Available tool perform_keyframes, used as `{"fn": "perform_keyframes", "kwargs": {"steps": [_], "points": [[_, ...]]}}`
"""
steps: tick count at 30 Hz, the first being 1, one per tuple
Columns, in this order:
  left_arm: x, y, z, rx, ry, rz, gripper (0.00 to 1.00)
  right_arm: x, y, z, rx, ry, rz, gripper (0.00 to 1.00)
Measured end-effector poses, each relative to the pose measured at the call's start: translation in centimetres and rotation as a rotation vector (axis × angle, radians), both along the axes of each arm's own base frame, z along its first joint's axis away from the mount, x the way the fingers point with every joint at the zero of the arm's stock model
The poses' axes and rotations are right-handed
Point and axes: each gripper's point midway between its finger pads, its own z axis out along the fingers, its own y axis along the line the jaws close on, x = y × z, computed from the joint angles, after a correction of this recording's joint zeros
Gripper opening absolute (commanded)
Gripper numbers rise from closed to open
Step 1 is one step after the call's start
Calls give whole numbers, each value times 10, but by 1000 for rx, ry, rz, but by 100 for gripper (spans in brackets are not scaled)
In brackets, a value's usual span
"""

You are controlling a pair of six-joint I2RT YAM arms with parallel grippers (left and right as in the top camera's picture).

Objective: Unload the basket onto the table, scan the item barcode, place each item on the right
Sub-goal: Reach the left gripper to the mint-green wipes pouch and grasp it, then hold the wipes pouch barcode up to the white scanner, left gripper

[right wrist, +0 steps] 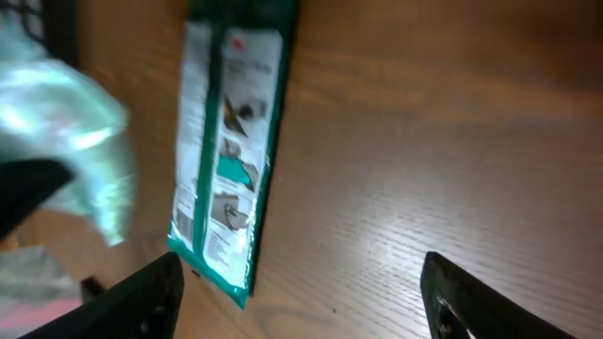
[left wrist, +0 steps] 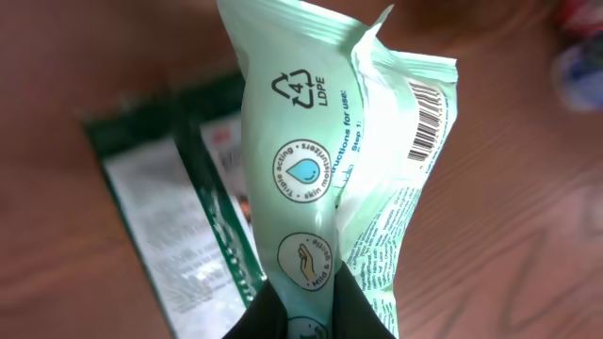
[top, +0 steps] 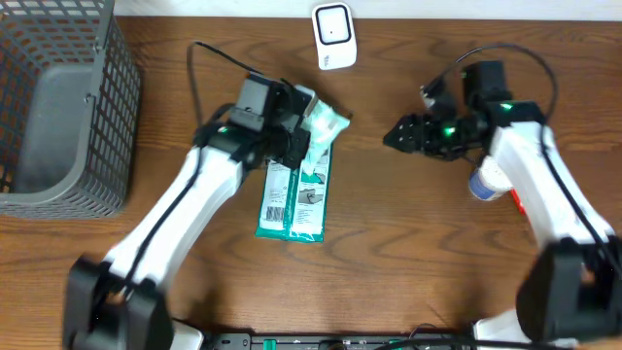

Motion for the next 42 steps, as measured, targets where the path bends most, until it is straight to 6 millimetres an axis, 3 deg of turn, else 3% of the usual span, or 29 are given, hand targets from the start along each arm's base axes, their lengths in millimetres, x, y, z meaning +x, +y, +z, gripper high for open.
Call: {"fn": "perform_keyframes", "kwargs": {"steps": [4, 8, 9, 12, 16, 19, 22, 25, 34, 42], "points": [[-8, 4, 52, -18, -154, -46, 7, 1, -36, 50, -96, -171, -92, 85], [-16, 15, 87, 10, -233, -38, 7, -4, -82, 96, -193, -320, -225, 90], [-17, 18, 96, 22, -241, -32, 7, -6, -94, 107, -215, -354, -263, 98], [-16, 26, 126, 64, -280, -22, 7, -17, -129, 137, -282, -442, -376, 99], [-8, 34, 179, 118, -420, 10, 7, -37, -180, 163, -403, -500, -550, 99], [-3, 34, 205, 166, -514, 31, 7, -57, -212, 166, -504, -471, -663, 99], [0, 32, 208, 222, -556, 38, 7, -70, -224, 157, -561, -412, -706, 99], [15, 26, 198, 308, -582, 35, 7, -80, -226, 147, -585, -350, -708, 99], [106, -1, 177, 542, -798, 88, 7, -101, -224, 127, -608, -230, -691, 99], [157, -18, 163, 698, -964, 67, 7, -105, -223, 124, -609, -206, -686, 99]]}}
